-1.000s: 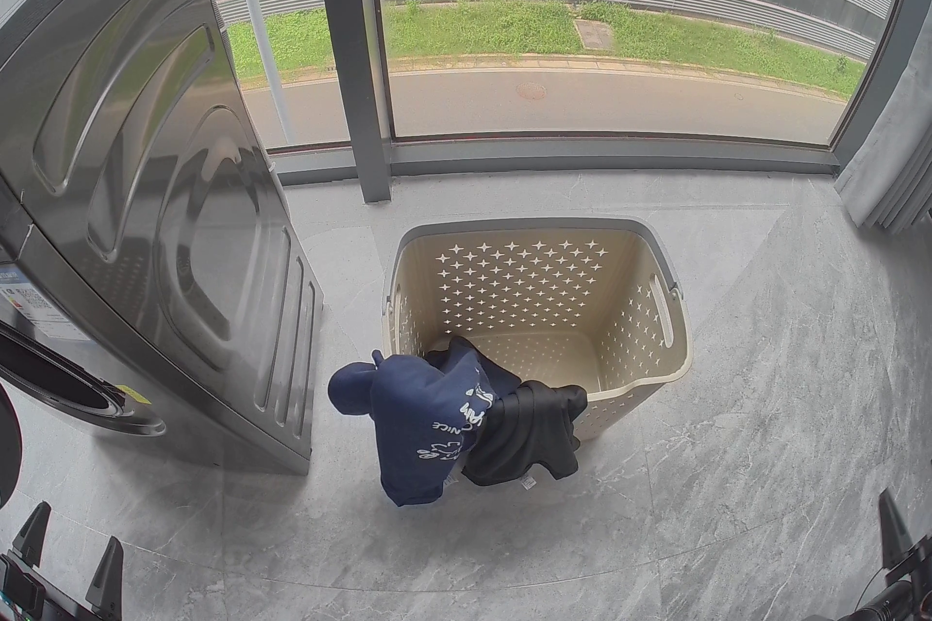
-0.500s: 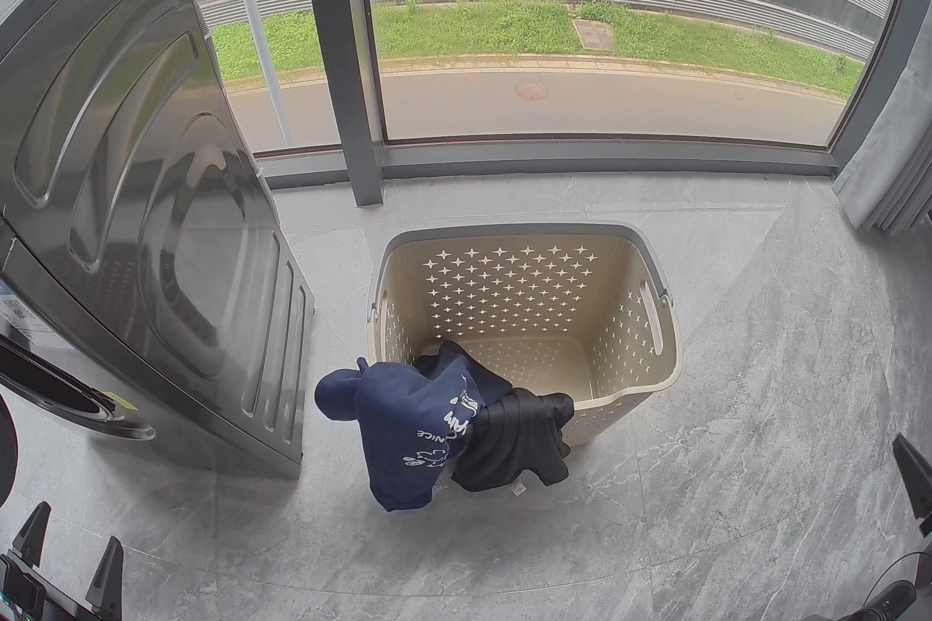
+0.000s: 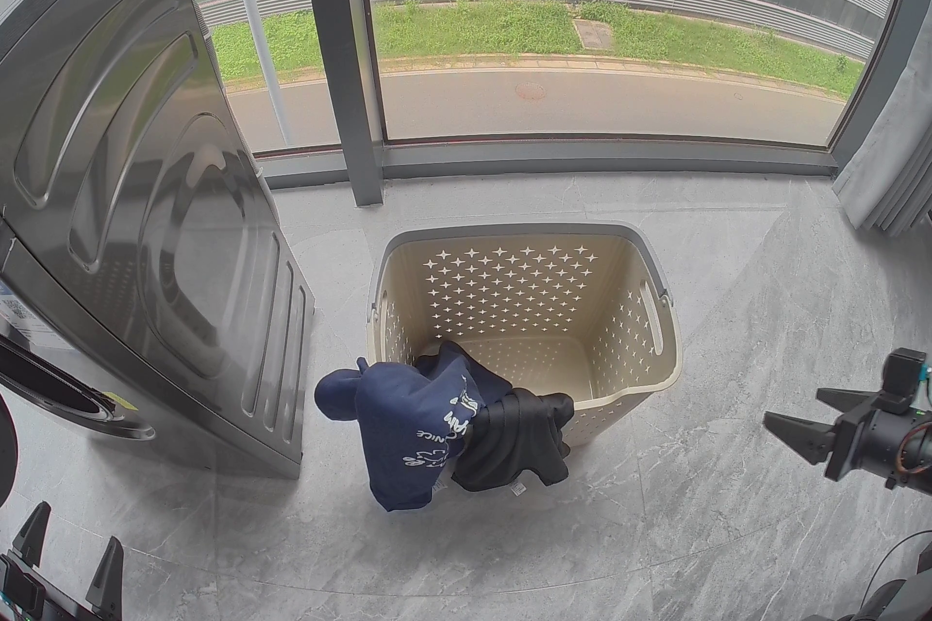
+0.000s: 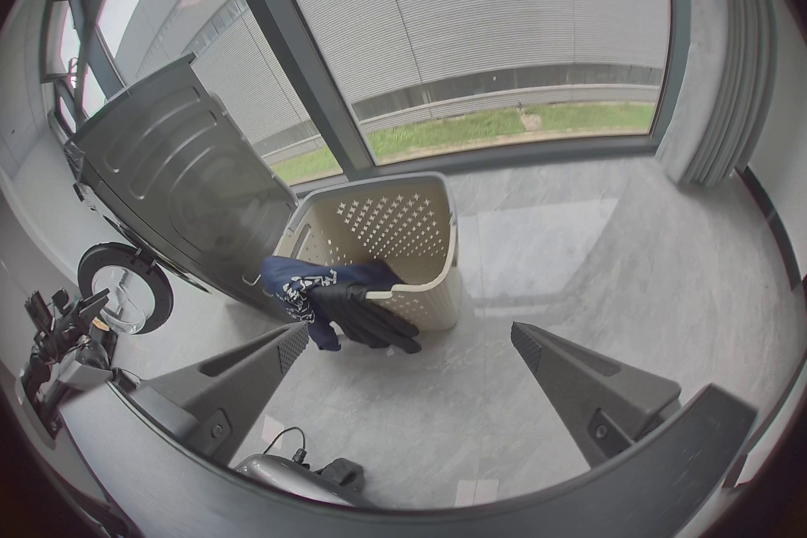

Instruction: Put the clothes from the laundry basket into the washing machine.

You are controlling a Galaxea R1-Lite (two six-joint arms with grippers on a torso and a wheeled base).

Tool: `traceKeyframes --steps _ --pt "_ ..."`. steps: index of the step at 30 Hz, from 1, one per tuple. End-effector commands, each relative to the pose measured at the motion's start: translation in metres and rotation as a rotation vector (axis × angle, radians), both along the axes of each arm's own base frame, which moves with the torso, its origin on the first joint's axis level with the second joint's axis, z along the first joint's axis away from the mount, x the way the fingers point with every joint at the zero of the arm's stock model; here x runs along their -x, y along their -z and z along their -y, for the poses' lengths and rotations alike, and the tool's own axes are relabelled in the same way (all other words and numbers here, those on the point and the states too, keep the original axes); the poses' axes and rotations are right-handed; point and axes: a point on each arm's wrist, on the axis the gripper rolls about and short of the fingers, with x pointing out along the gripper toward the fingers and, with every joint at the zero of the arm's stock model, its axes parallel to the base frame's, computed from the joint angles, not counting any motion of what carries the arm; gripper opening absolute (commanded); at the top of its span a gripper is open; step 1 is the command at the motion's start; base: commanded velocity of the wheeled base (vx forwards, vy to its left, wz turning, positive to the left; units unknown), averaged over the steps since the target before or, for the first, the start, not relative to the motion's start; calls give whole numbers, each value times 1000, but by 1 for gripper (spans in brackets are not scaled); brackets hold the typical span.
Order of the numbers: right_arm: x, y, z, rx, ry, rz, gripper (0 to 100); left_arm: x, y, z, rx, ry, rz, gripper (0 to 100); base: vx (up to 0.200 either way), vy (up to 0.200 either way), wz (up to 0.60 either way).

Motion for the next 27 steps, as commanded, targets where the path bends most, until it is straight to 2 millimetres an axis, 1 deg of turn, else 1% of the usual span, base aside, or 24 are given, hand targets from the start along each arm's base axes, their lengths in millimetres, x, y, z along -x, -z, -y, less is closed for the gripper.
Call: traceKeyframes --steps 1,5,7,8,9,10,11,12,13,14,16,20,21,23,27 --pt "-44 31 -36 33 -45 -191 100 -1 5 0 1 -1 -11 100 0 0 0" --pt "-53 35 -49 48 -45 -200 100 -1 5 0 1 -1 -9 100 0 0 0" --pt "-58 37 -59 36 -39 -208 100 -1 5 0 1 -1 -9 100 0 0 0" --pt "-58 37 -59 35 -38 -210 100 -1 5 0 1 -1 -9 100 0 0 0" --pt "-62 38 -69 23 -31 -217 100 -1 5 0 1 -1 -11 100 0 0 0" --pt "-64 39 -74 15 -28 -222 100 -1 5 0 1 -1 -9 100 0 0 0" --pt "-64 39 -74 15 -28 -222 100 -1 5 0 1 -1 -9 100 0 0 0" --pt "-66 41 -83 7 -28 -233 100 -1 5 0 1 -1 -11 100 0 0 0" --pt "-66 41 -83 6 -27 -233 100 -1 5 0 1 -1 -9 100 0 0 0" --pt "-69 46 -90 11 -32 -249 100 -1 5 0 1 -1 -11 100 0 0 0" --pt "-72 51 -97 26 -33 -264 100 -1 5 0 1 -1 -11 100 0 0 0" --pt "-80 58 -106 46 -25 -281 100 -1 5 0 1 -1 -11 100 0 0 0" --pt "-84 60 -115 30 -26 -277 100 -1 5 0 3 -1 -11 100 0 0 0" --pt "-86 61 -124 8 -34 -263 100 -1 5 0 1 -1 -11 100 0 0 0" --pt "-92 70 -133 -6 -28 -250 100 -1 5 0 3 -1 -9 100 0 0 0"
